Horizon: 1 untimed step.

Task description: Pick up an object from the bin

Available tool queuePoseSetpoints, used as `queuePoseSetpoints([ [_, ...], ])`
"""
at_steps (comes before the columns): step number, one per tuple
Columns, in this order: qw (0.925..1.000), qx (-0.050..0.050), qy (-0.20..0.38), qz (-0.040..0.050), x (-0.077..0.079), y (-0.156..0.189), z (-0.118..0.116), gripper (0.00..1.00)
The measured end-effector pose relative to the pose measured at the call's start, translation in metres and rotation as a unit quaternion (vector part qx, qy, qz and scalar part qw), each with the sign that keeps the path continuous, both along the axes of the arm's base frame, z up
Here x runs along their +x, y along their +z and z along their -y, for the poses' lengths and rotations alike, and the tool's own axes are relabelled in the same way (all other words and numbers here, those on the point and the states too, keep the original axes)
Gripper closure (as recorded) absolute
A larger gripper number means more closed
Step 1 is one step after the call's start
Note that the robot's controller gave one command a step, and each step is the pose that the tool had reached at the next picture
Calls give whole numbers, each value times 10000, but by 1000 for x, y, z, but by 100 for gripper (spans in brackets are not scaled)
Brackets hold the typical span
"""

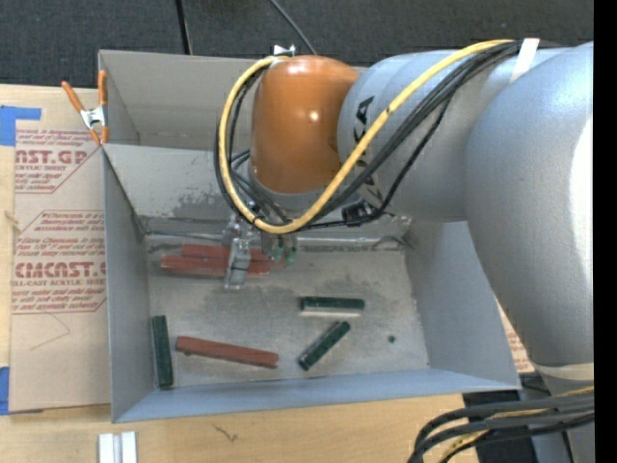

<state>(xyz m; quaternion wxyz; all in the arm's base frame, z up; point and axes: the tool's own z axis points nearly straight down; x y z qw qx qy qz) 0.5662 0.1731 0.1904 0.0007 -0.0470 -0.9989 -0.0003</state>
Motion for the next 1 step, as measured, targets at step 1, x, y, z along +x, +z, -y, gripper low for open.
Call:
queuePoseSetpoints([
  [1, 9999, 3, 118, 44, 5, 26, -3, 100],
])
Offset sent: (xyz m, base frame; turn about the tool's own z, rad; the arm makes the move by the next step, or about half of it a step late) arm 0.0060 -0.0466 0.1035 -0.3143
